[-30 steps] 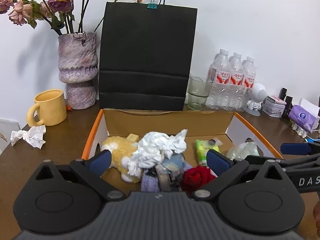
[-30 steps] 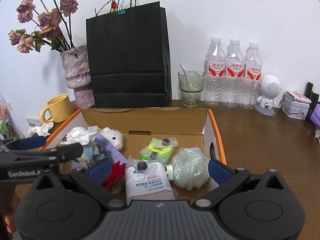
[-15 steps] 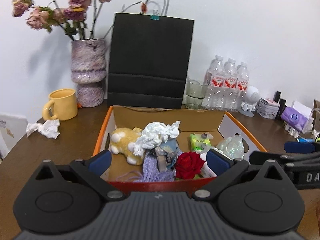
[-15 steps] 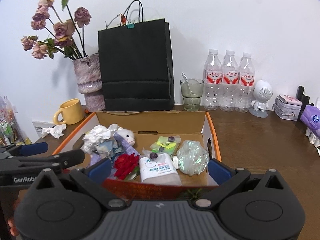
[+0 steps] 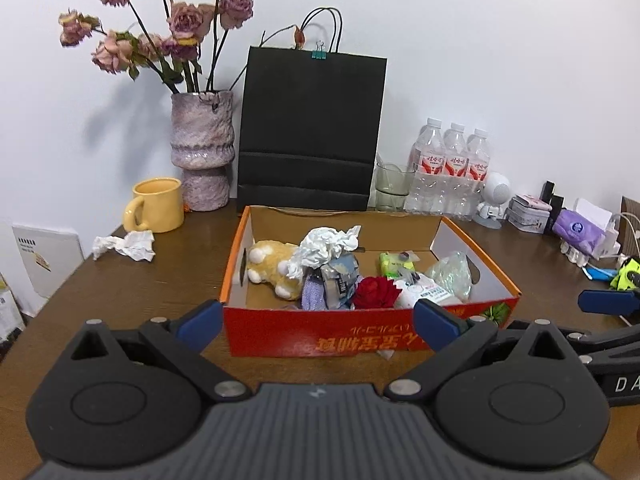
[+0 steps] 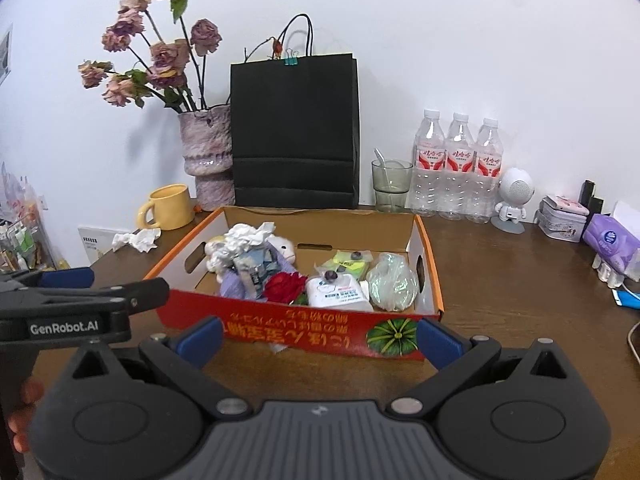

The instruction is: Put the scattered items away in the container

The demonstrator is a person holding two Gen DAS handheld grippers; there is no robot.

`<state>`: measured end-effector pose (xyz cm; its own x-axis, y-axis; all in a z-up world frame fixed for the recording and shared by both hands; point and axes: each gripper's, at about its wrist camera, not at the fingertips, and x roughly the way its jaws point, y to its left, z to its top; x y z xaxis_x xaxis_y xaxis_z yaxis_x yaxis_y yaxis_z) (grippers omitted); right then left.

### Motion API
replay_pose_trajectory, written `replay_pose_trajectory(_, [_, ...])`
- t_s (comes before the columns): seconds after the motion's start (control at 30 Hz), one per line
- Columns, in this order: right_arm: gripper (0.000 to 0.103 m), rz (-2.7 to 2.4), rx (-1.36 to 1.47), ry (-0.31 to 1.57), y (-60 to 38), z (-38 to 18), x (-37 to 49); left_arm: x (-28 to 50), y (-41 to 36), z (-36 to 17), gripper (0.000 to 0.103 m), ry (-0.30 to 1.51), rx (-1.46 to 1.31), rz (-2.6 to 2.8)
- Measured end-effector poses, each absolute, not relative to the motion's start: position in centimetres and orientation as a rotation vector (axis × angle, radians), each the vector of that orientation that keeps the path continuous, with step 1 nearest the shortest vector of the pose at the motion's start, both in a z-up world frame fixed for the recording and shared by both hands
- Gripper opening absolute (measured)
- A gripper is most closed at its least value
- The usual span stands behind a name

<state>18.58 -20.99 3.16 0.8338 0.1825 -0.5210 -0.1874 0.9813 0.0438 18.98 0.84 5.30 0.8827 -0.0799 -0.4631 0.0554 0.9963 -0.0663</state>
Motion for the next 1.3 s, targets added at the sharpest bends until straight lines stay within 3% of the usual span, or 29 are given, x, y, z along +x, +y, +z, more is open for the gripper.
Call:
replay_pose_trajectory(0.63, [0.103,0.188,-0.016,0.532,-19.8,4.4,12.2,13.7,1.3,6.6,0.103,0.496,-0.019,-0.064])
replay_pose_trajectory(1.3, [0.103,0.171,-0.028,0.603,-19.7,5.0,10.7,11.3,0.8,7.1,0.103,0.495,0.010,-0.087])
